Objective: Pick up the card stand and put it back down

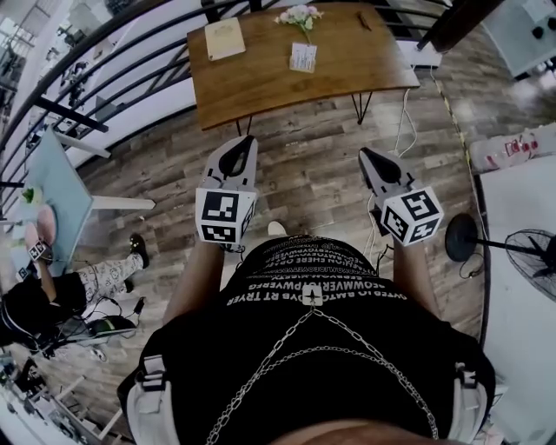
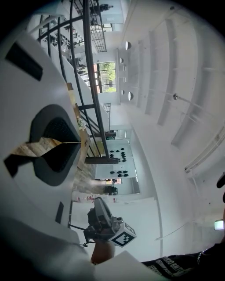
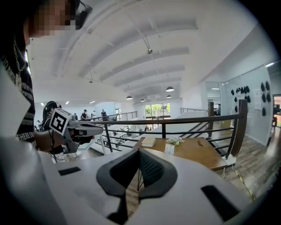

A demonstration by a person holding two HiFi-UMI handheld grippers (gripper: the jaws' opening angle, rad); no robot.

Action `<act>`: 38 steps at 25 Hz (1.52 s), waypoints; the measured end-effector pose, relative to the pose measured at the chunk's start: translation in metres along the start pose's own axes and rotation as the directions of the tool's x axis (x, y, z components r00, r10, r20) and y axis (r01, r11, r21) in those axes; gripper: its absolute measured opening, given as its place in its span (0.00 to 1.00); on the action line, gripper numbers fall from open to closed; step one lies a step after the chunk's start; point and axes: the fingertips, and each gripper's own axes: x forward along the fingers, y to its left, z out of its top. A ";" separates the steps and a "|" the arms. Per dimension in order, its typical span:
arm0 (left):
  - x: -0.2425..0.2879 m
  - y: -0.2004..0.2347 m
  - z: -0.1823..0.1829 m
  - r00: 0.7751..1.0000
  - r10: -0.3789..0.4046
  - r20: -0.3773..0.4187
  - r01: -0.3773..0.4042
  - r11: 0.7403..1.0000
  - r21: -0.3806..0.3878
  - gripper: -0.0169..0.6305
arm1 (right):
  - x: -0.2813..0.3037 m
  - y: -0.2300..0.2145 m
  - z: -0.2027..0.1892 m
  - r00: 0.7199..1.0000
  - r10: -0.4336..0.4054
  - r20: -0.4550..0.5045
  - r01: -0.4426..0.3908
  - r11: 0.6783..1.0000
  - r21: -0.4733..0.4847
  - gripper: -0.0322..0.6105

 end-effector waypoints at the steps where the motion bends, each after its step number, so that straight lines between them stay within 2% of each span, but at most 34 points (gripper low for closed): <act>1: 0.001 0.003 0.001 1.000 -0.004 0.001 0.004 1.000 0.001 0.07 | 0.002 0.002 0.001 1.000 -0.003 -0.002 0.003 1.000 0.000 0.07; 8: -0.001 0.022 0.001 1.000 -0.023 0.017 0.023 1.000 0.000 0.07 | 0.018 0.017 0.009 1.000 -0.013 -0.005 0.013 1.000 -0.009 0.07; 14: -0.008 0.041 -0.011 1.000 -0.028 0.009 0.028 1.000 -0.012 0.07 | 0.028 0.038 0.019 1.000 -0.007 -0.008 0.007 0.998 -0.061 0.07; 18: -0.003 0.045 -0.015 0.999 -0.034 0.002 0.034 0.999 -0.013 0.07 | 0.025 0.028 0.023 0.999 -0.043 -0.011 0.042 0.995 -0.085 0.07; 22: 0.002 0.034 -0.018 0.998 -0.065 -0.006 0.065 0.998 -0.009 0.07 | 0.016 0.015 0.014 0.996 -0.088 -0.022 0.087 0.995 -0.052 0.07; 27: 0.006 0.029 -0.015 0.998 -0.067 -0.016 0.068 0.998 0.008 0.07 | 0.012 0.002 0.008 0.995 -0.103 -0.018 0.102 0.995 -0.015 0.07; 38: 0.015 0.045 -0.005 1.000 0.013 -0.026 -0.013 1.000 0.017 0.07 | 0.049 -0.011 0.023 1.000 -0.005 0.000 0.005 0.999 -0.038 0.07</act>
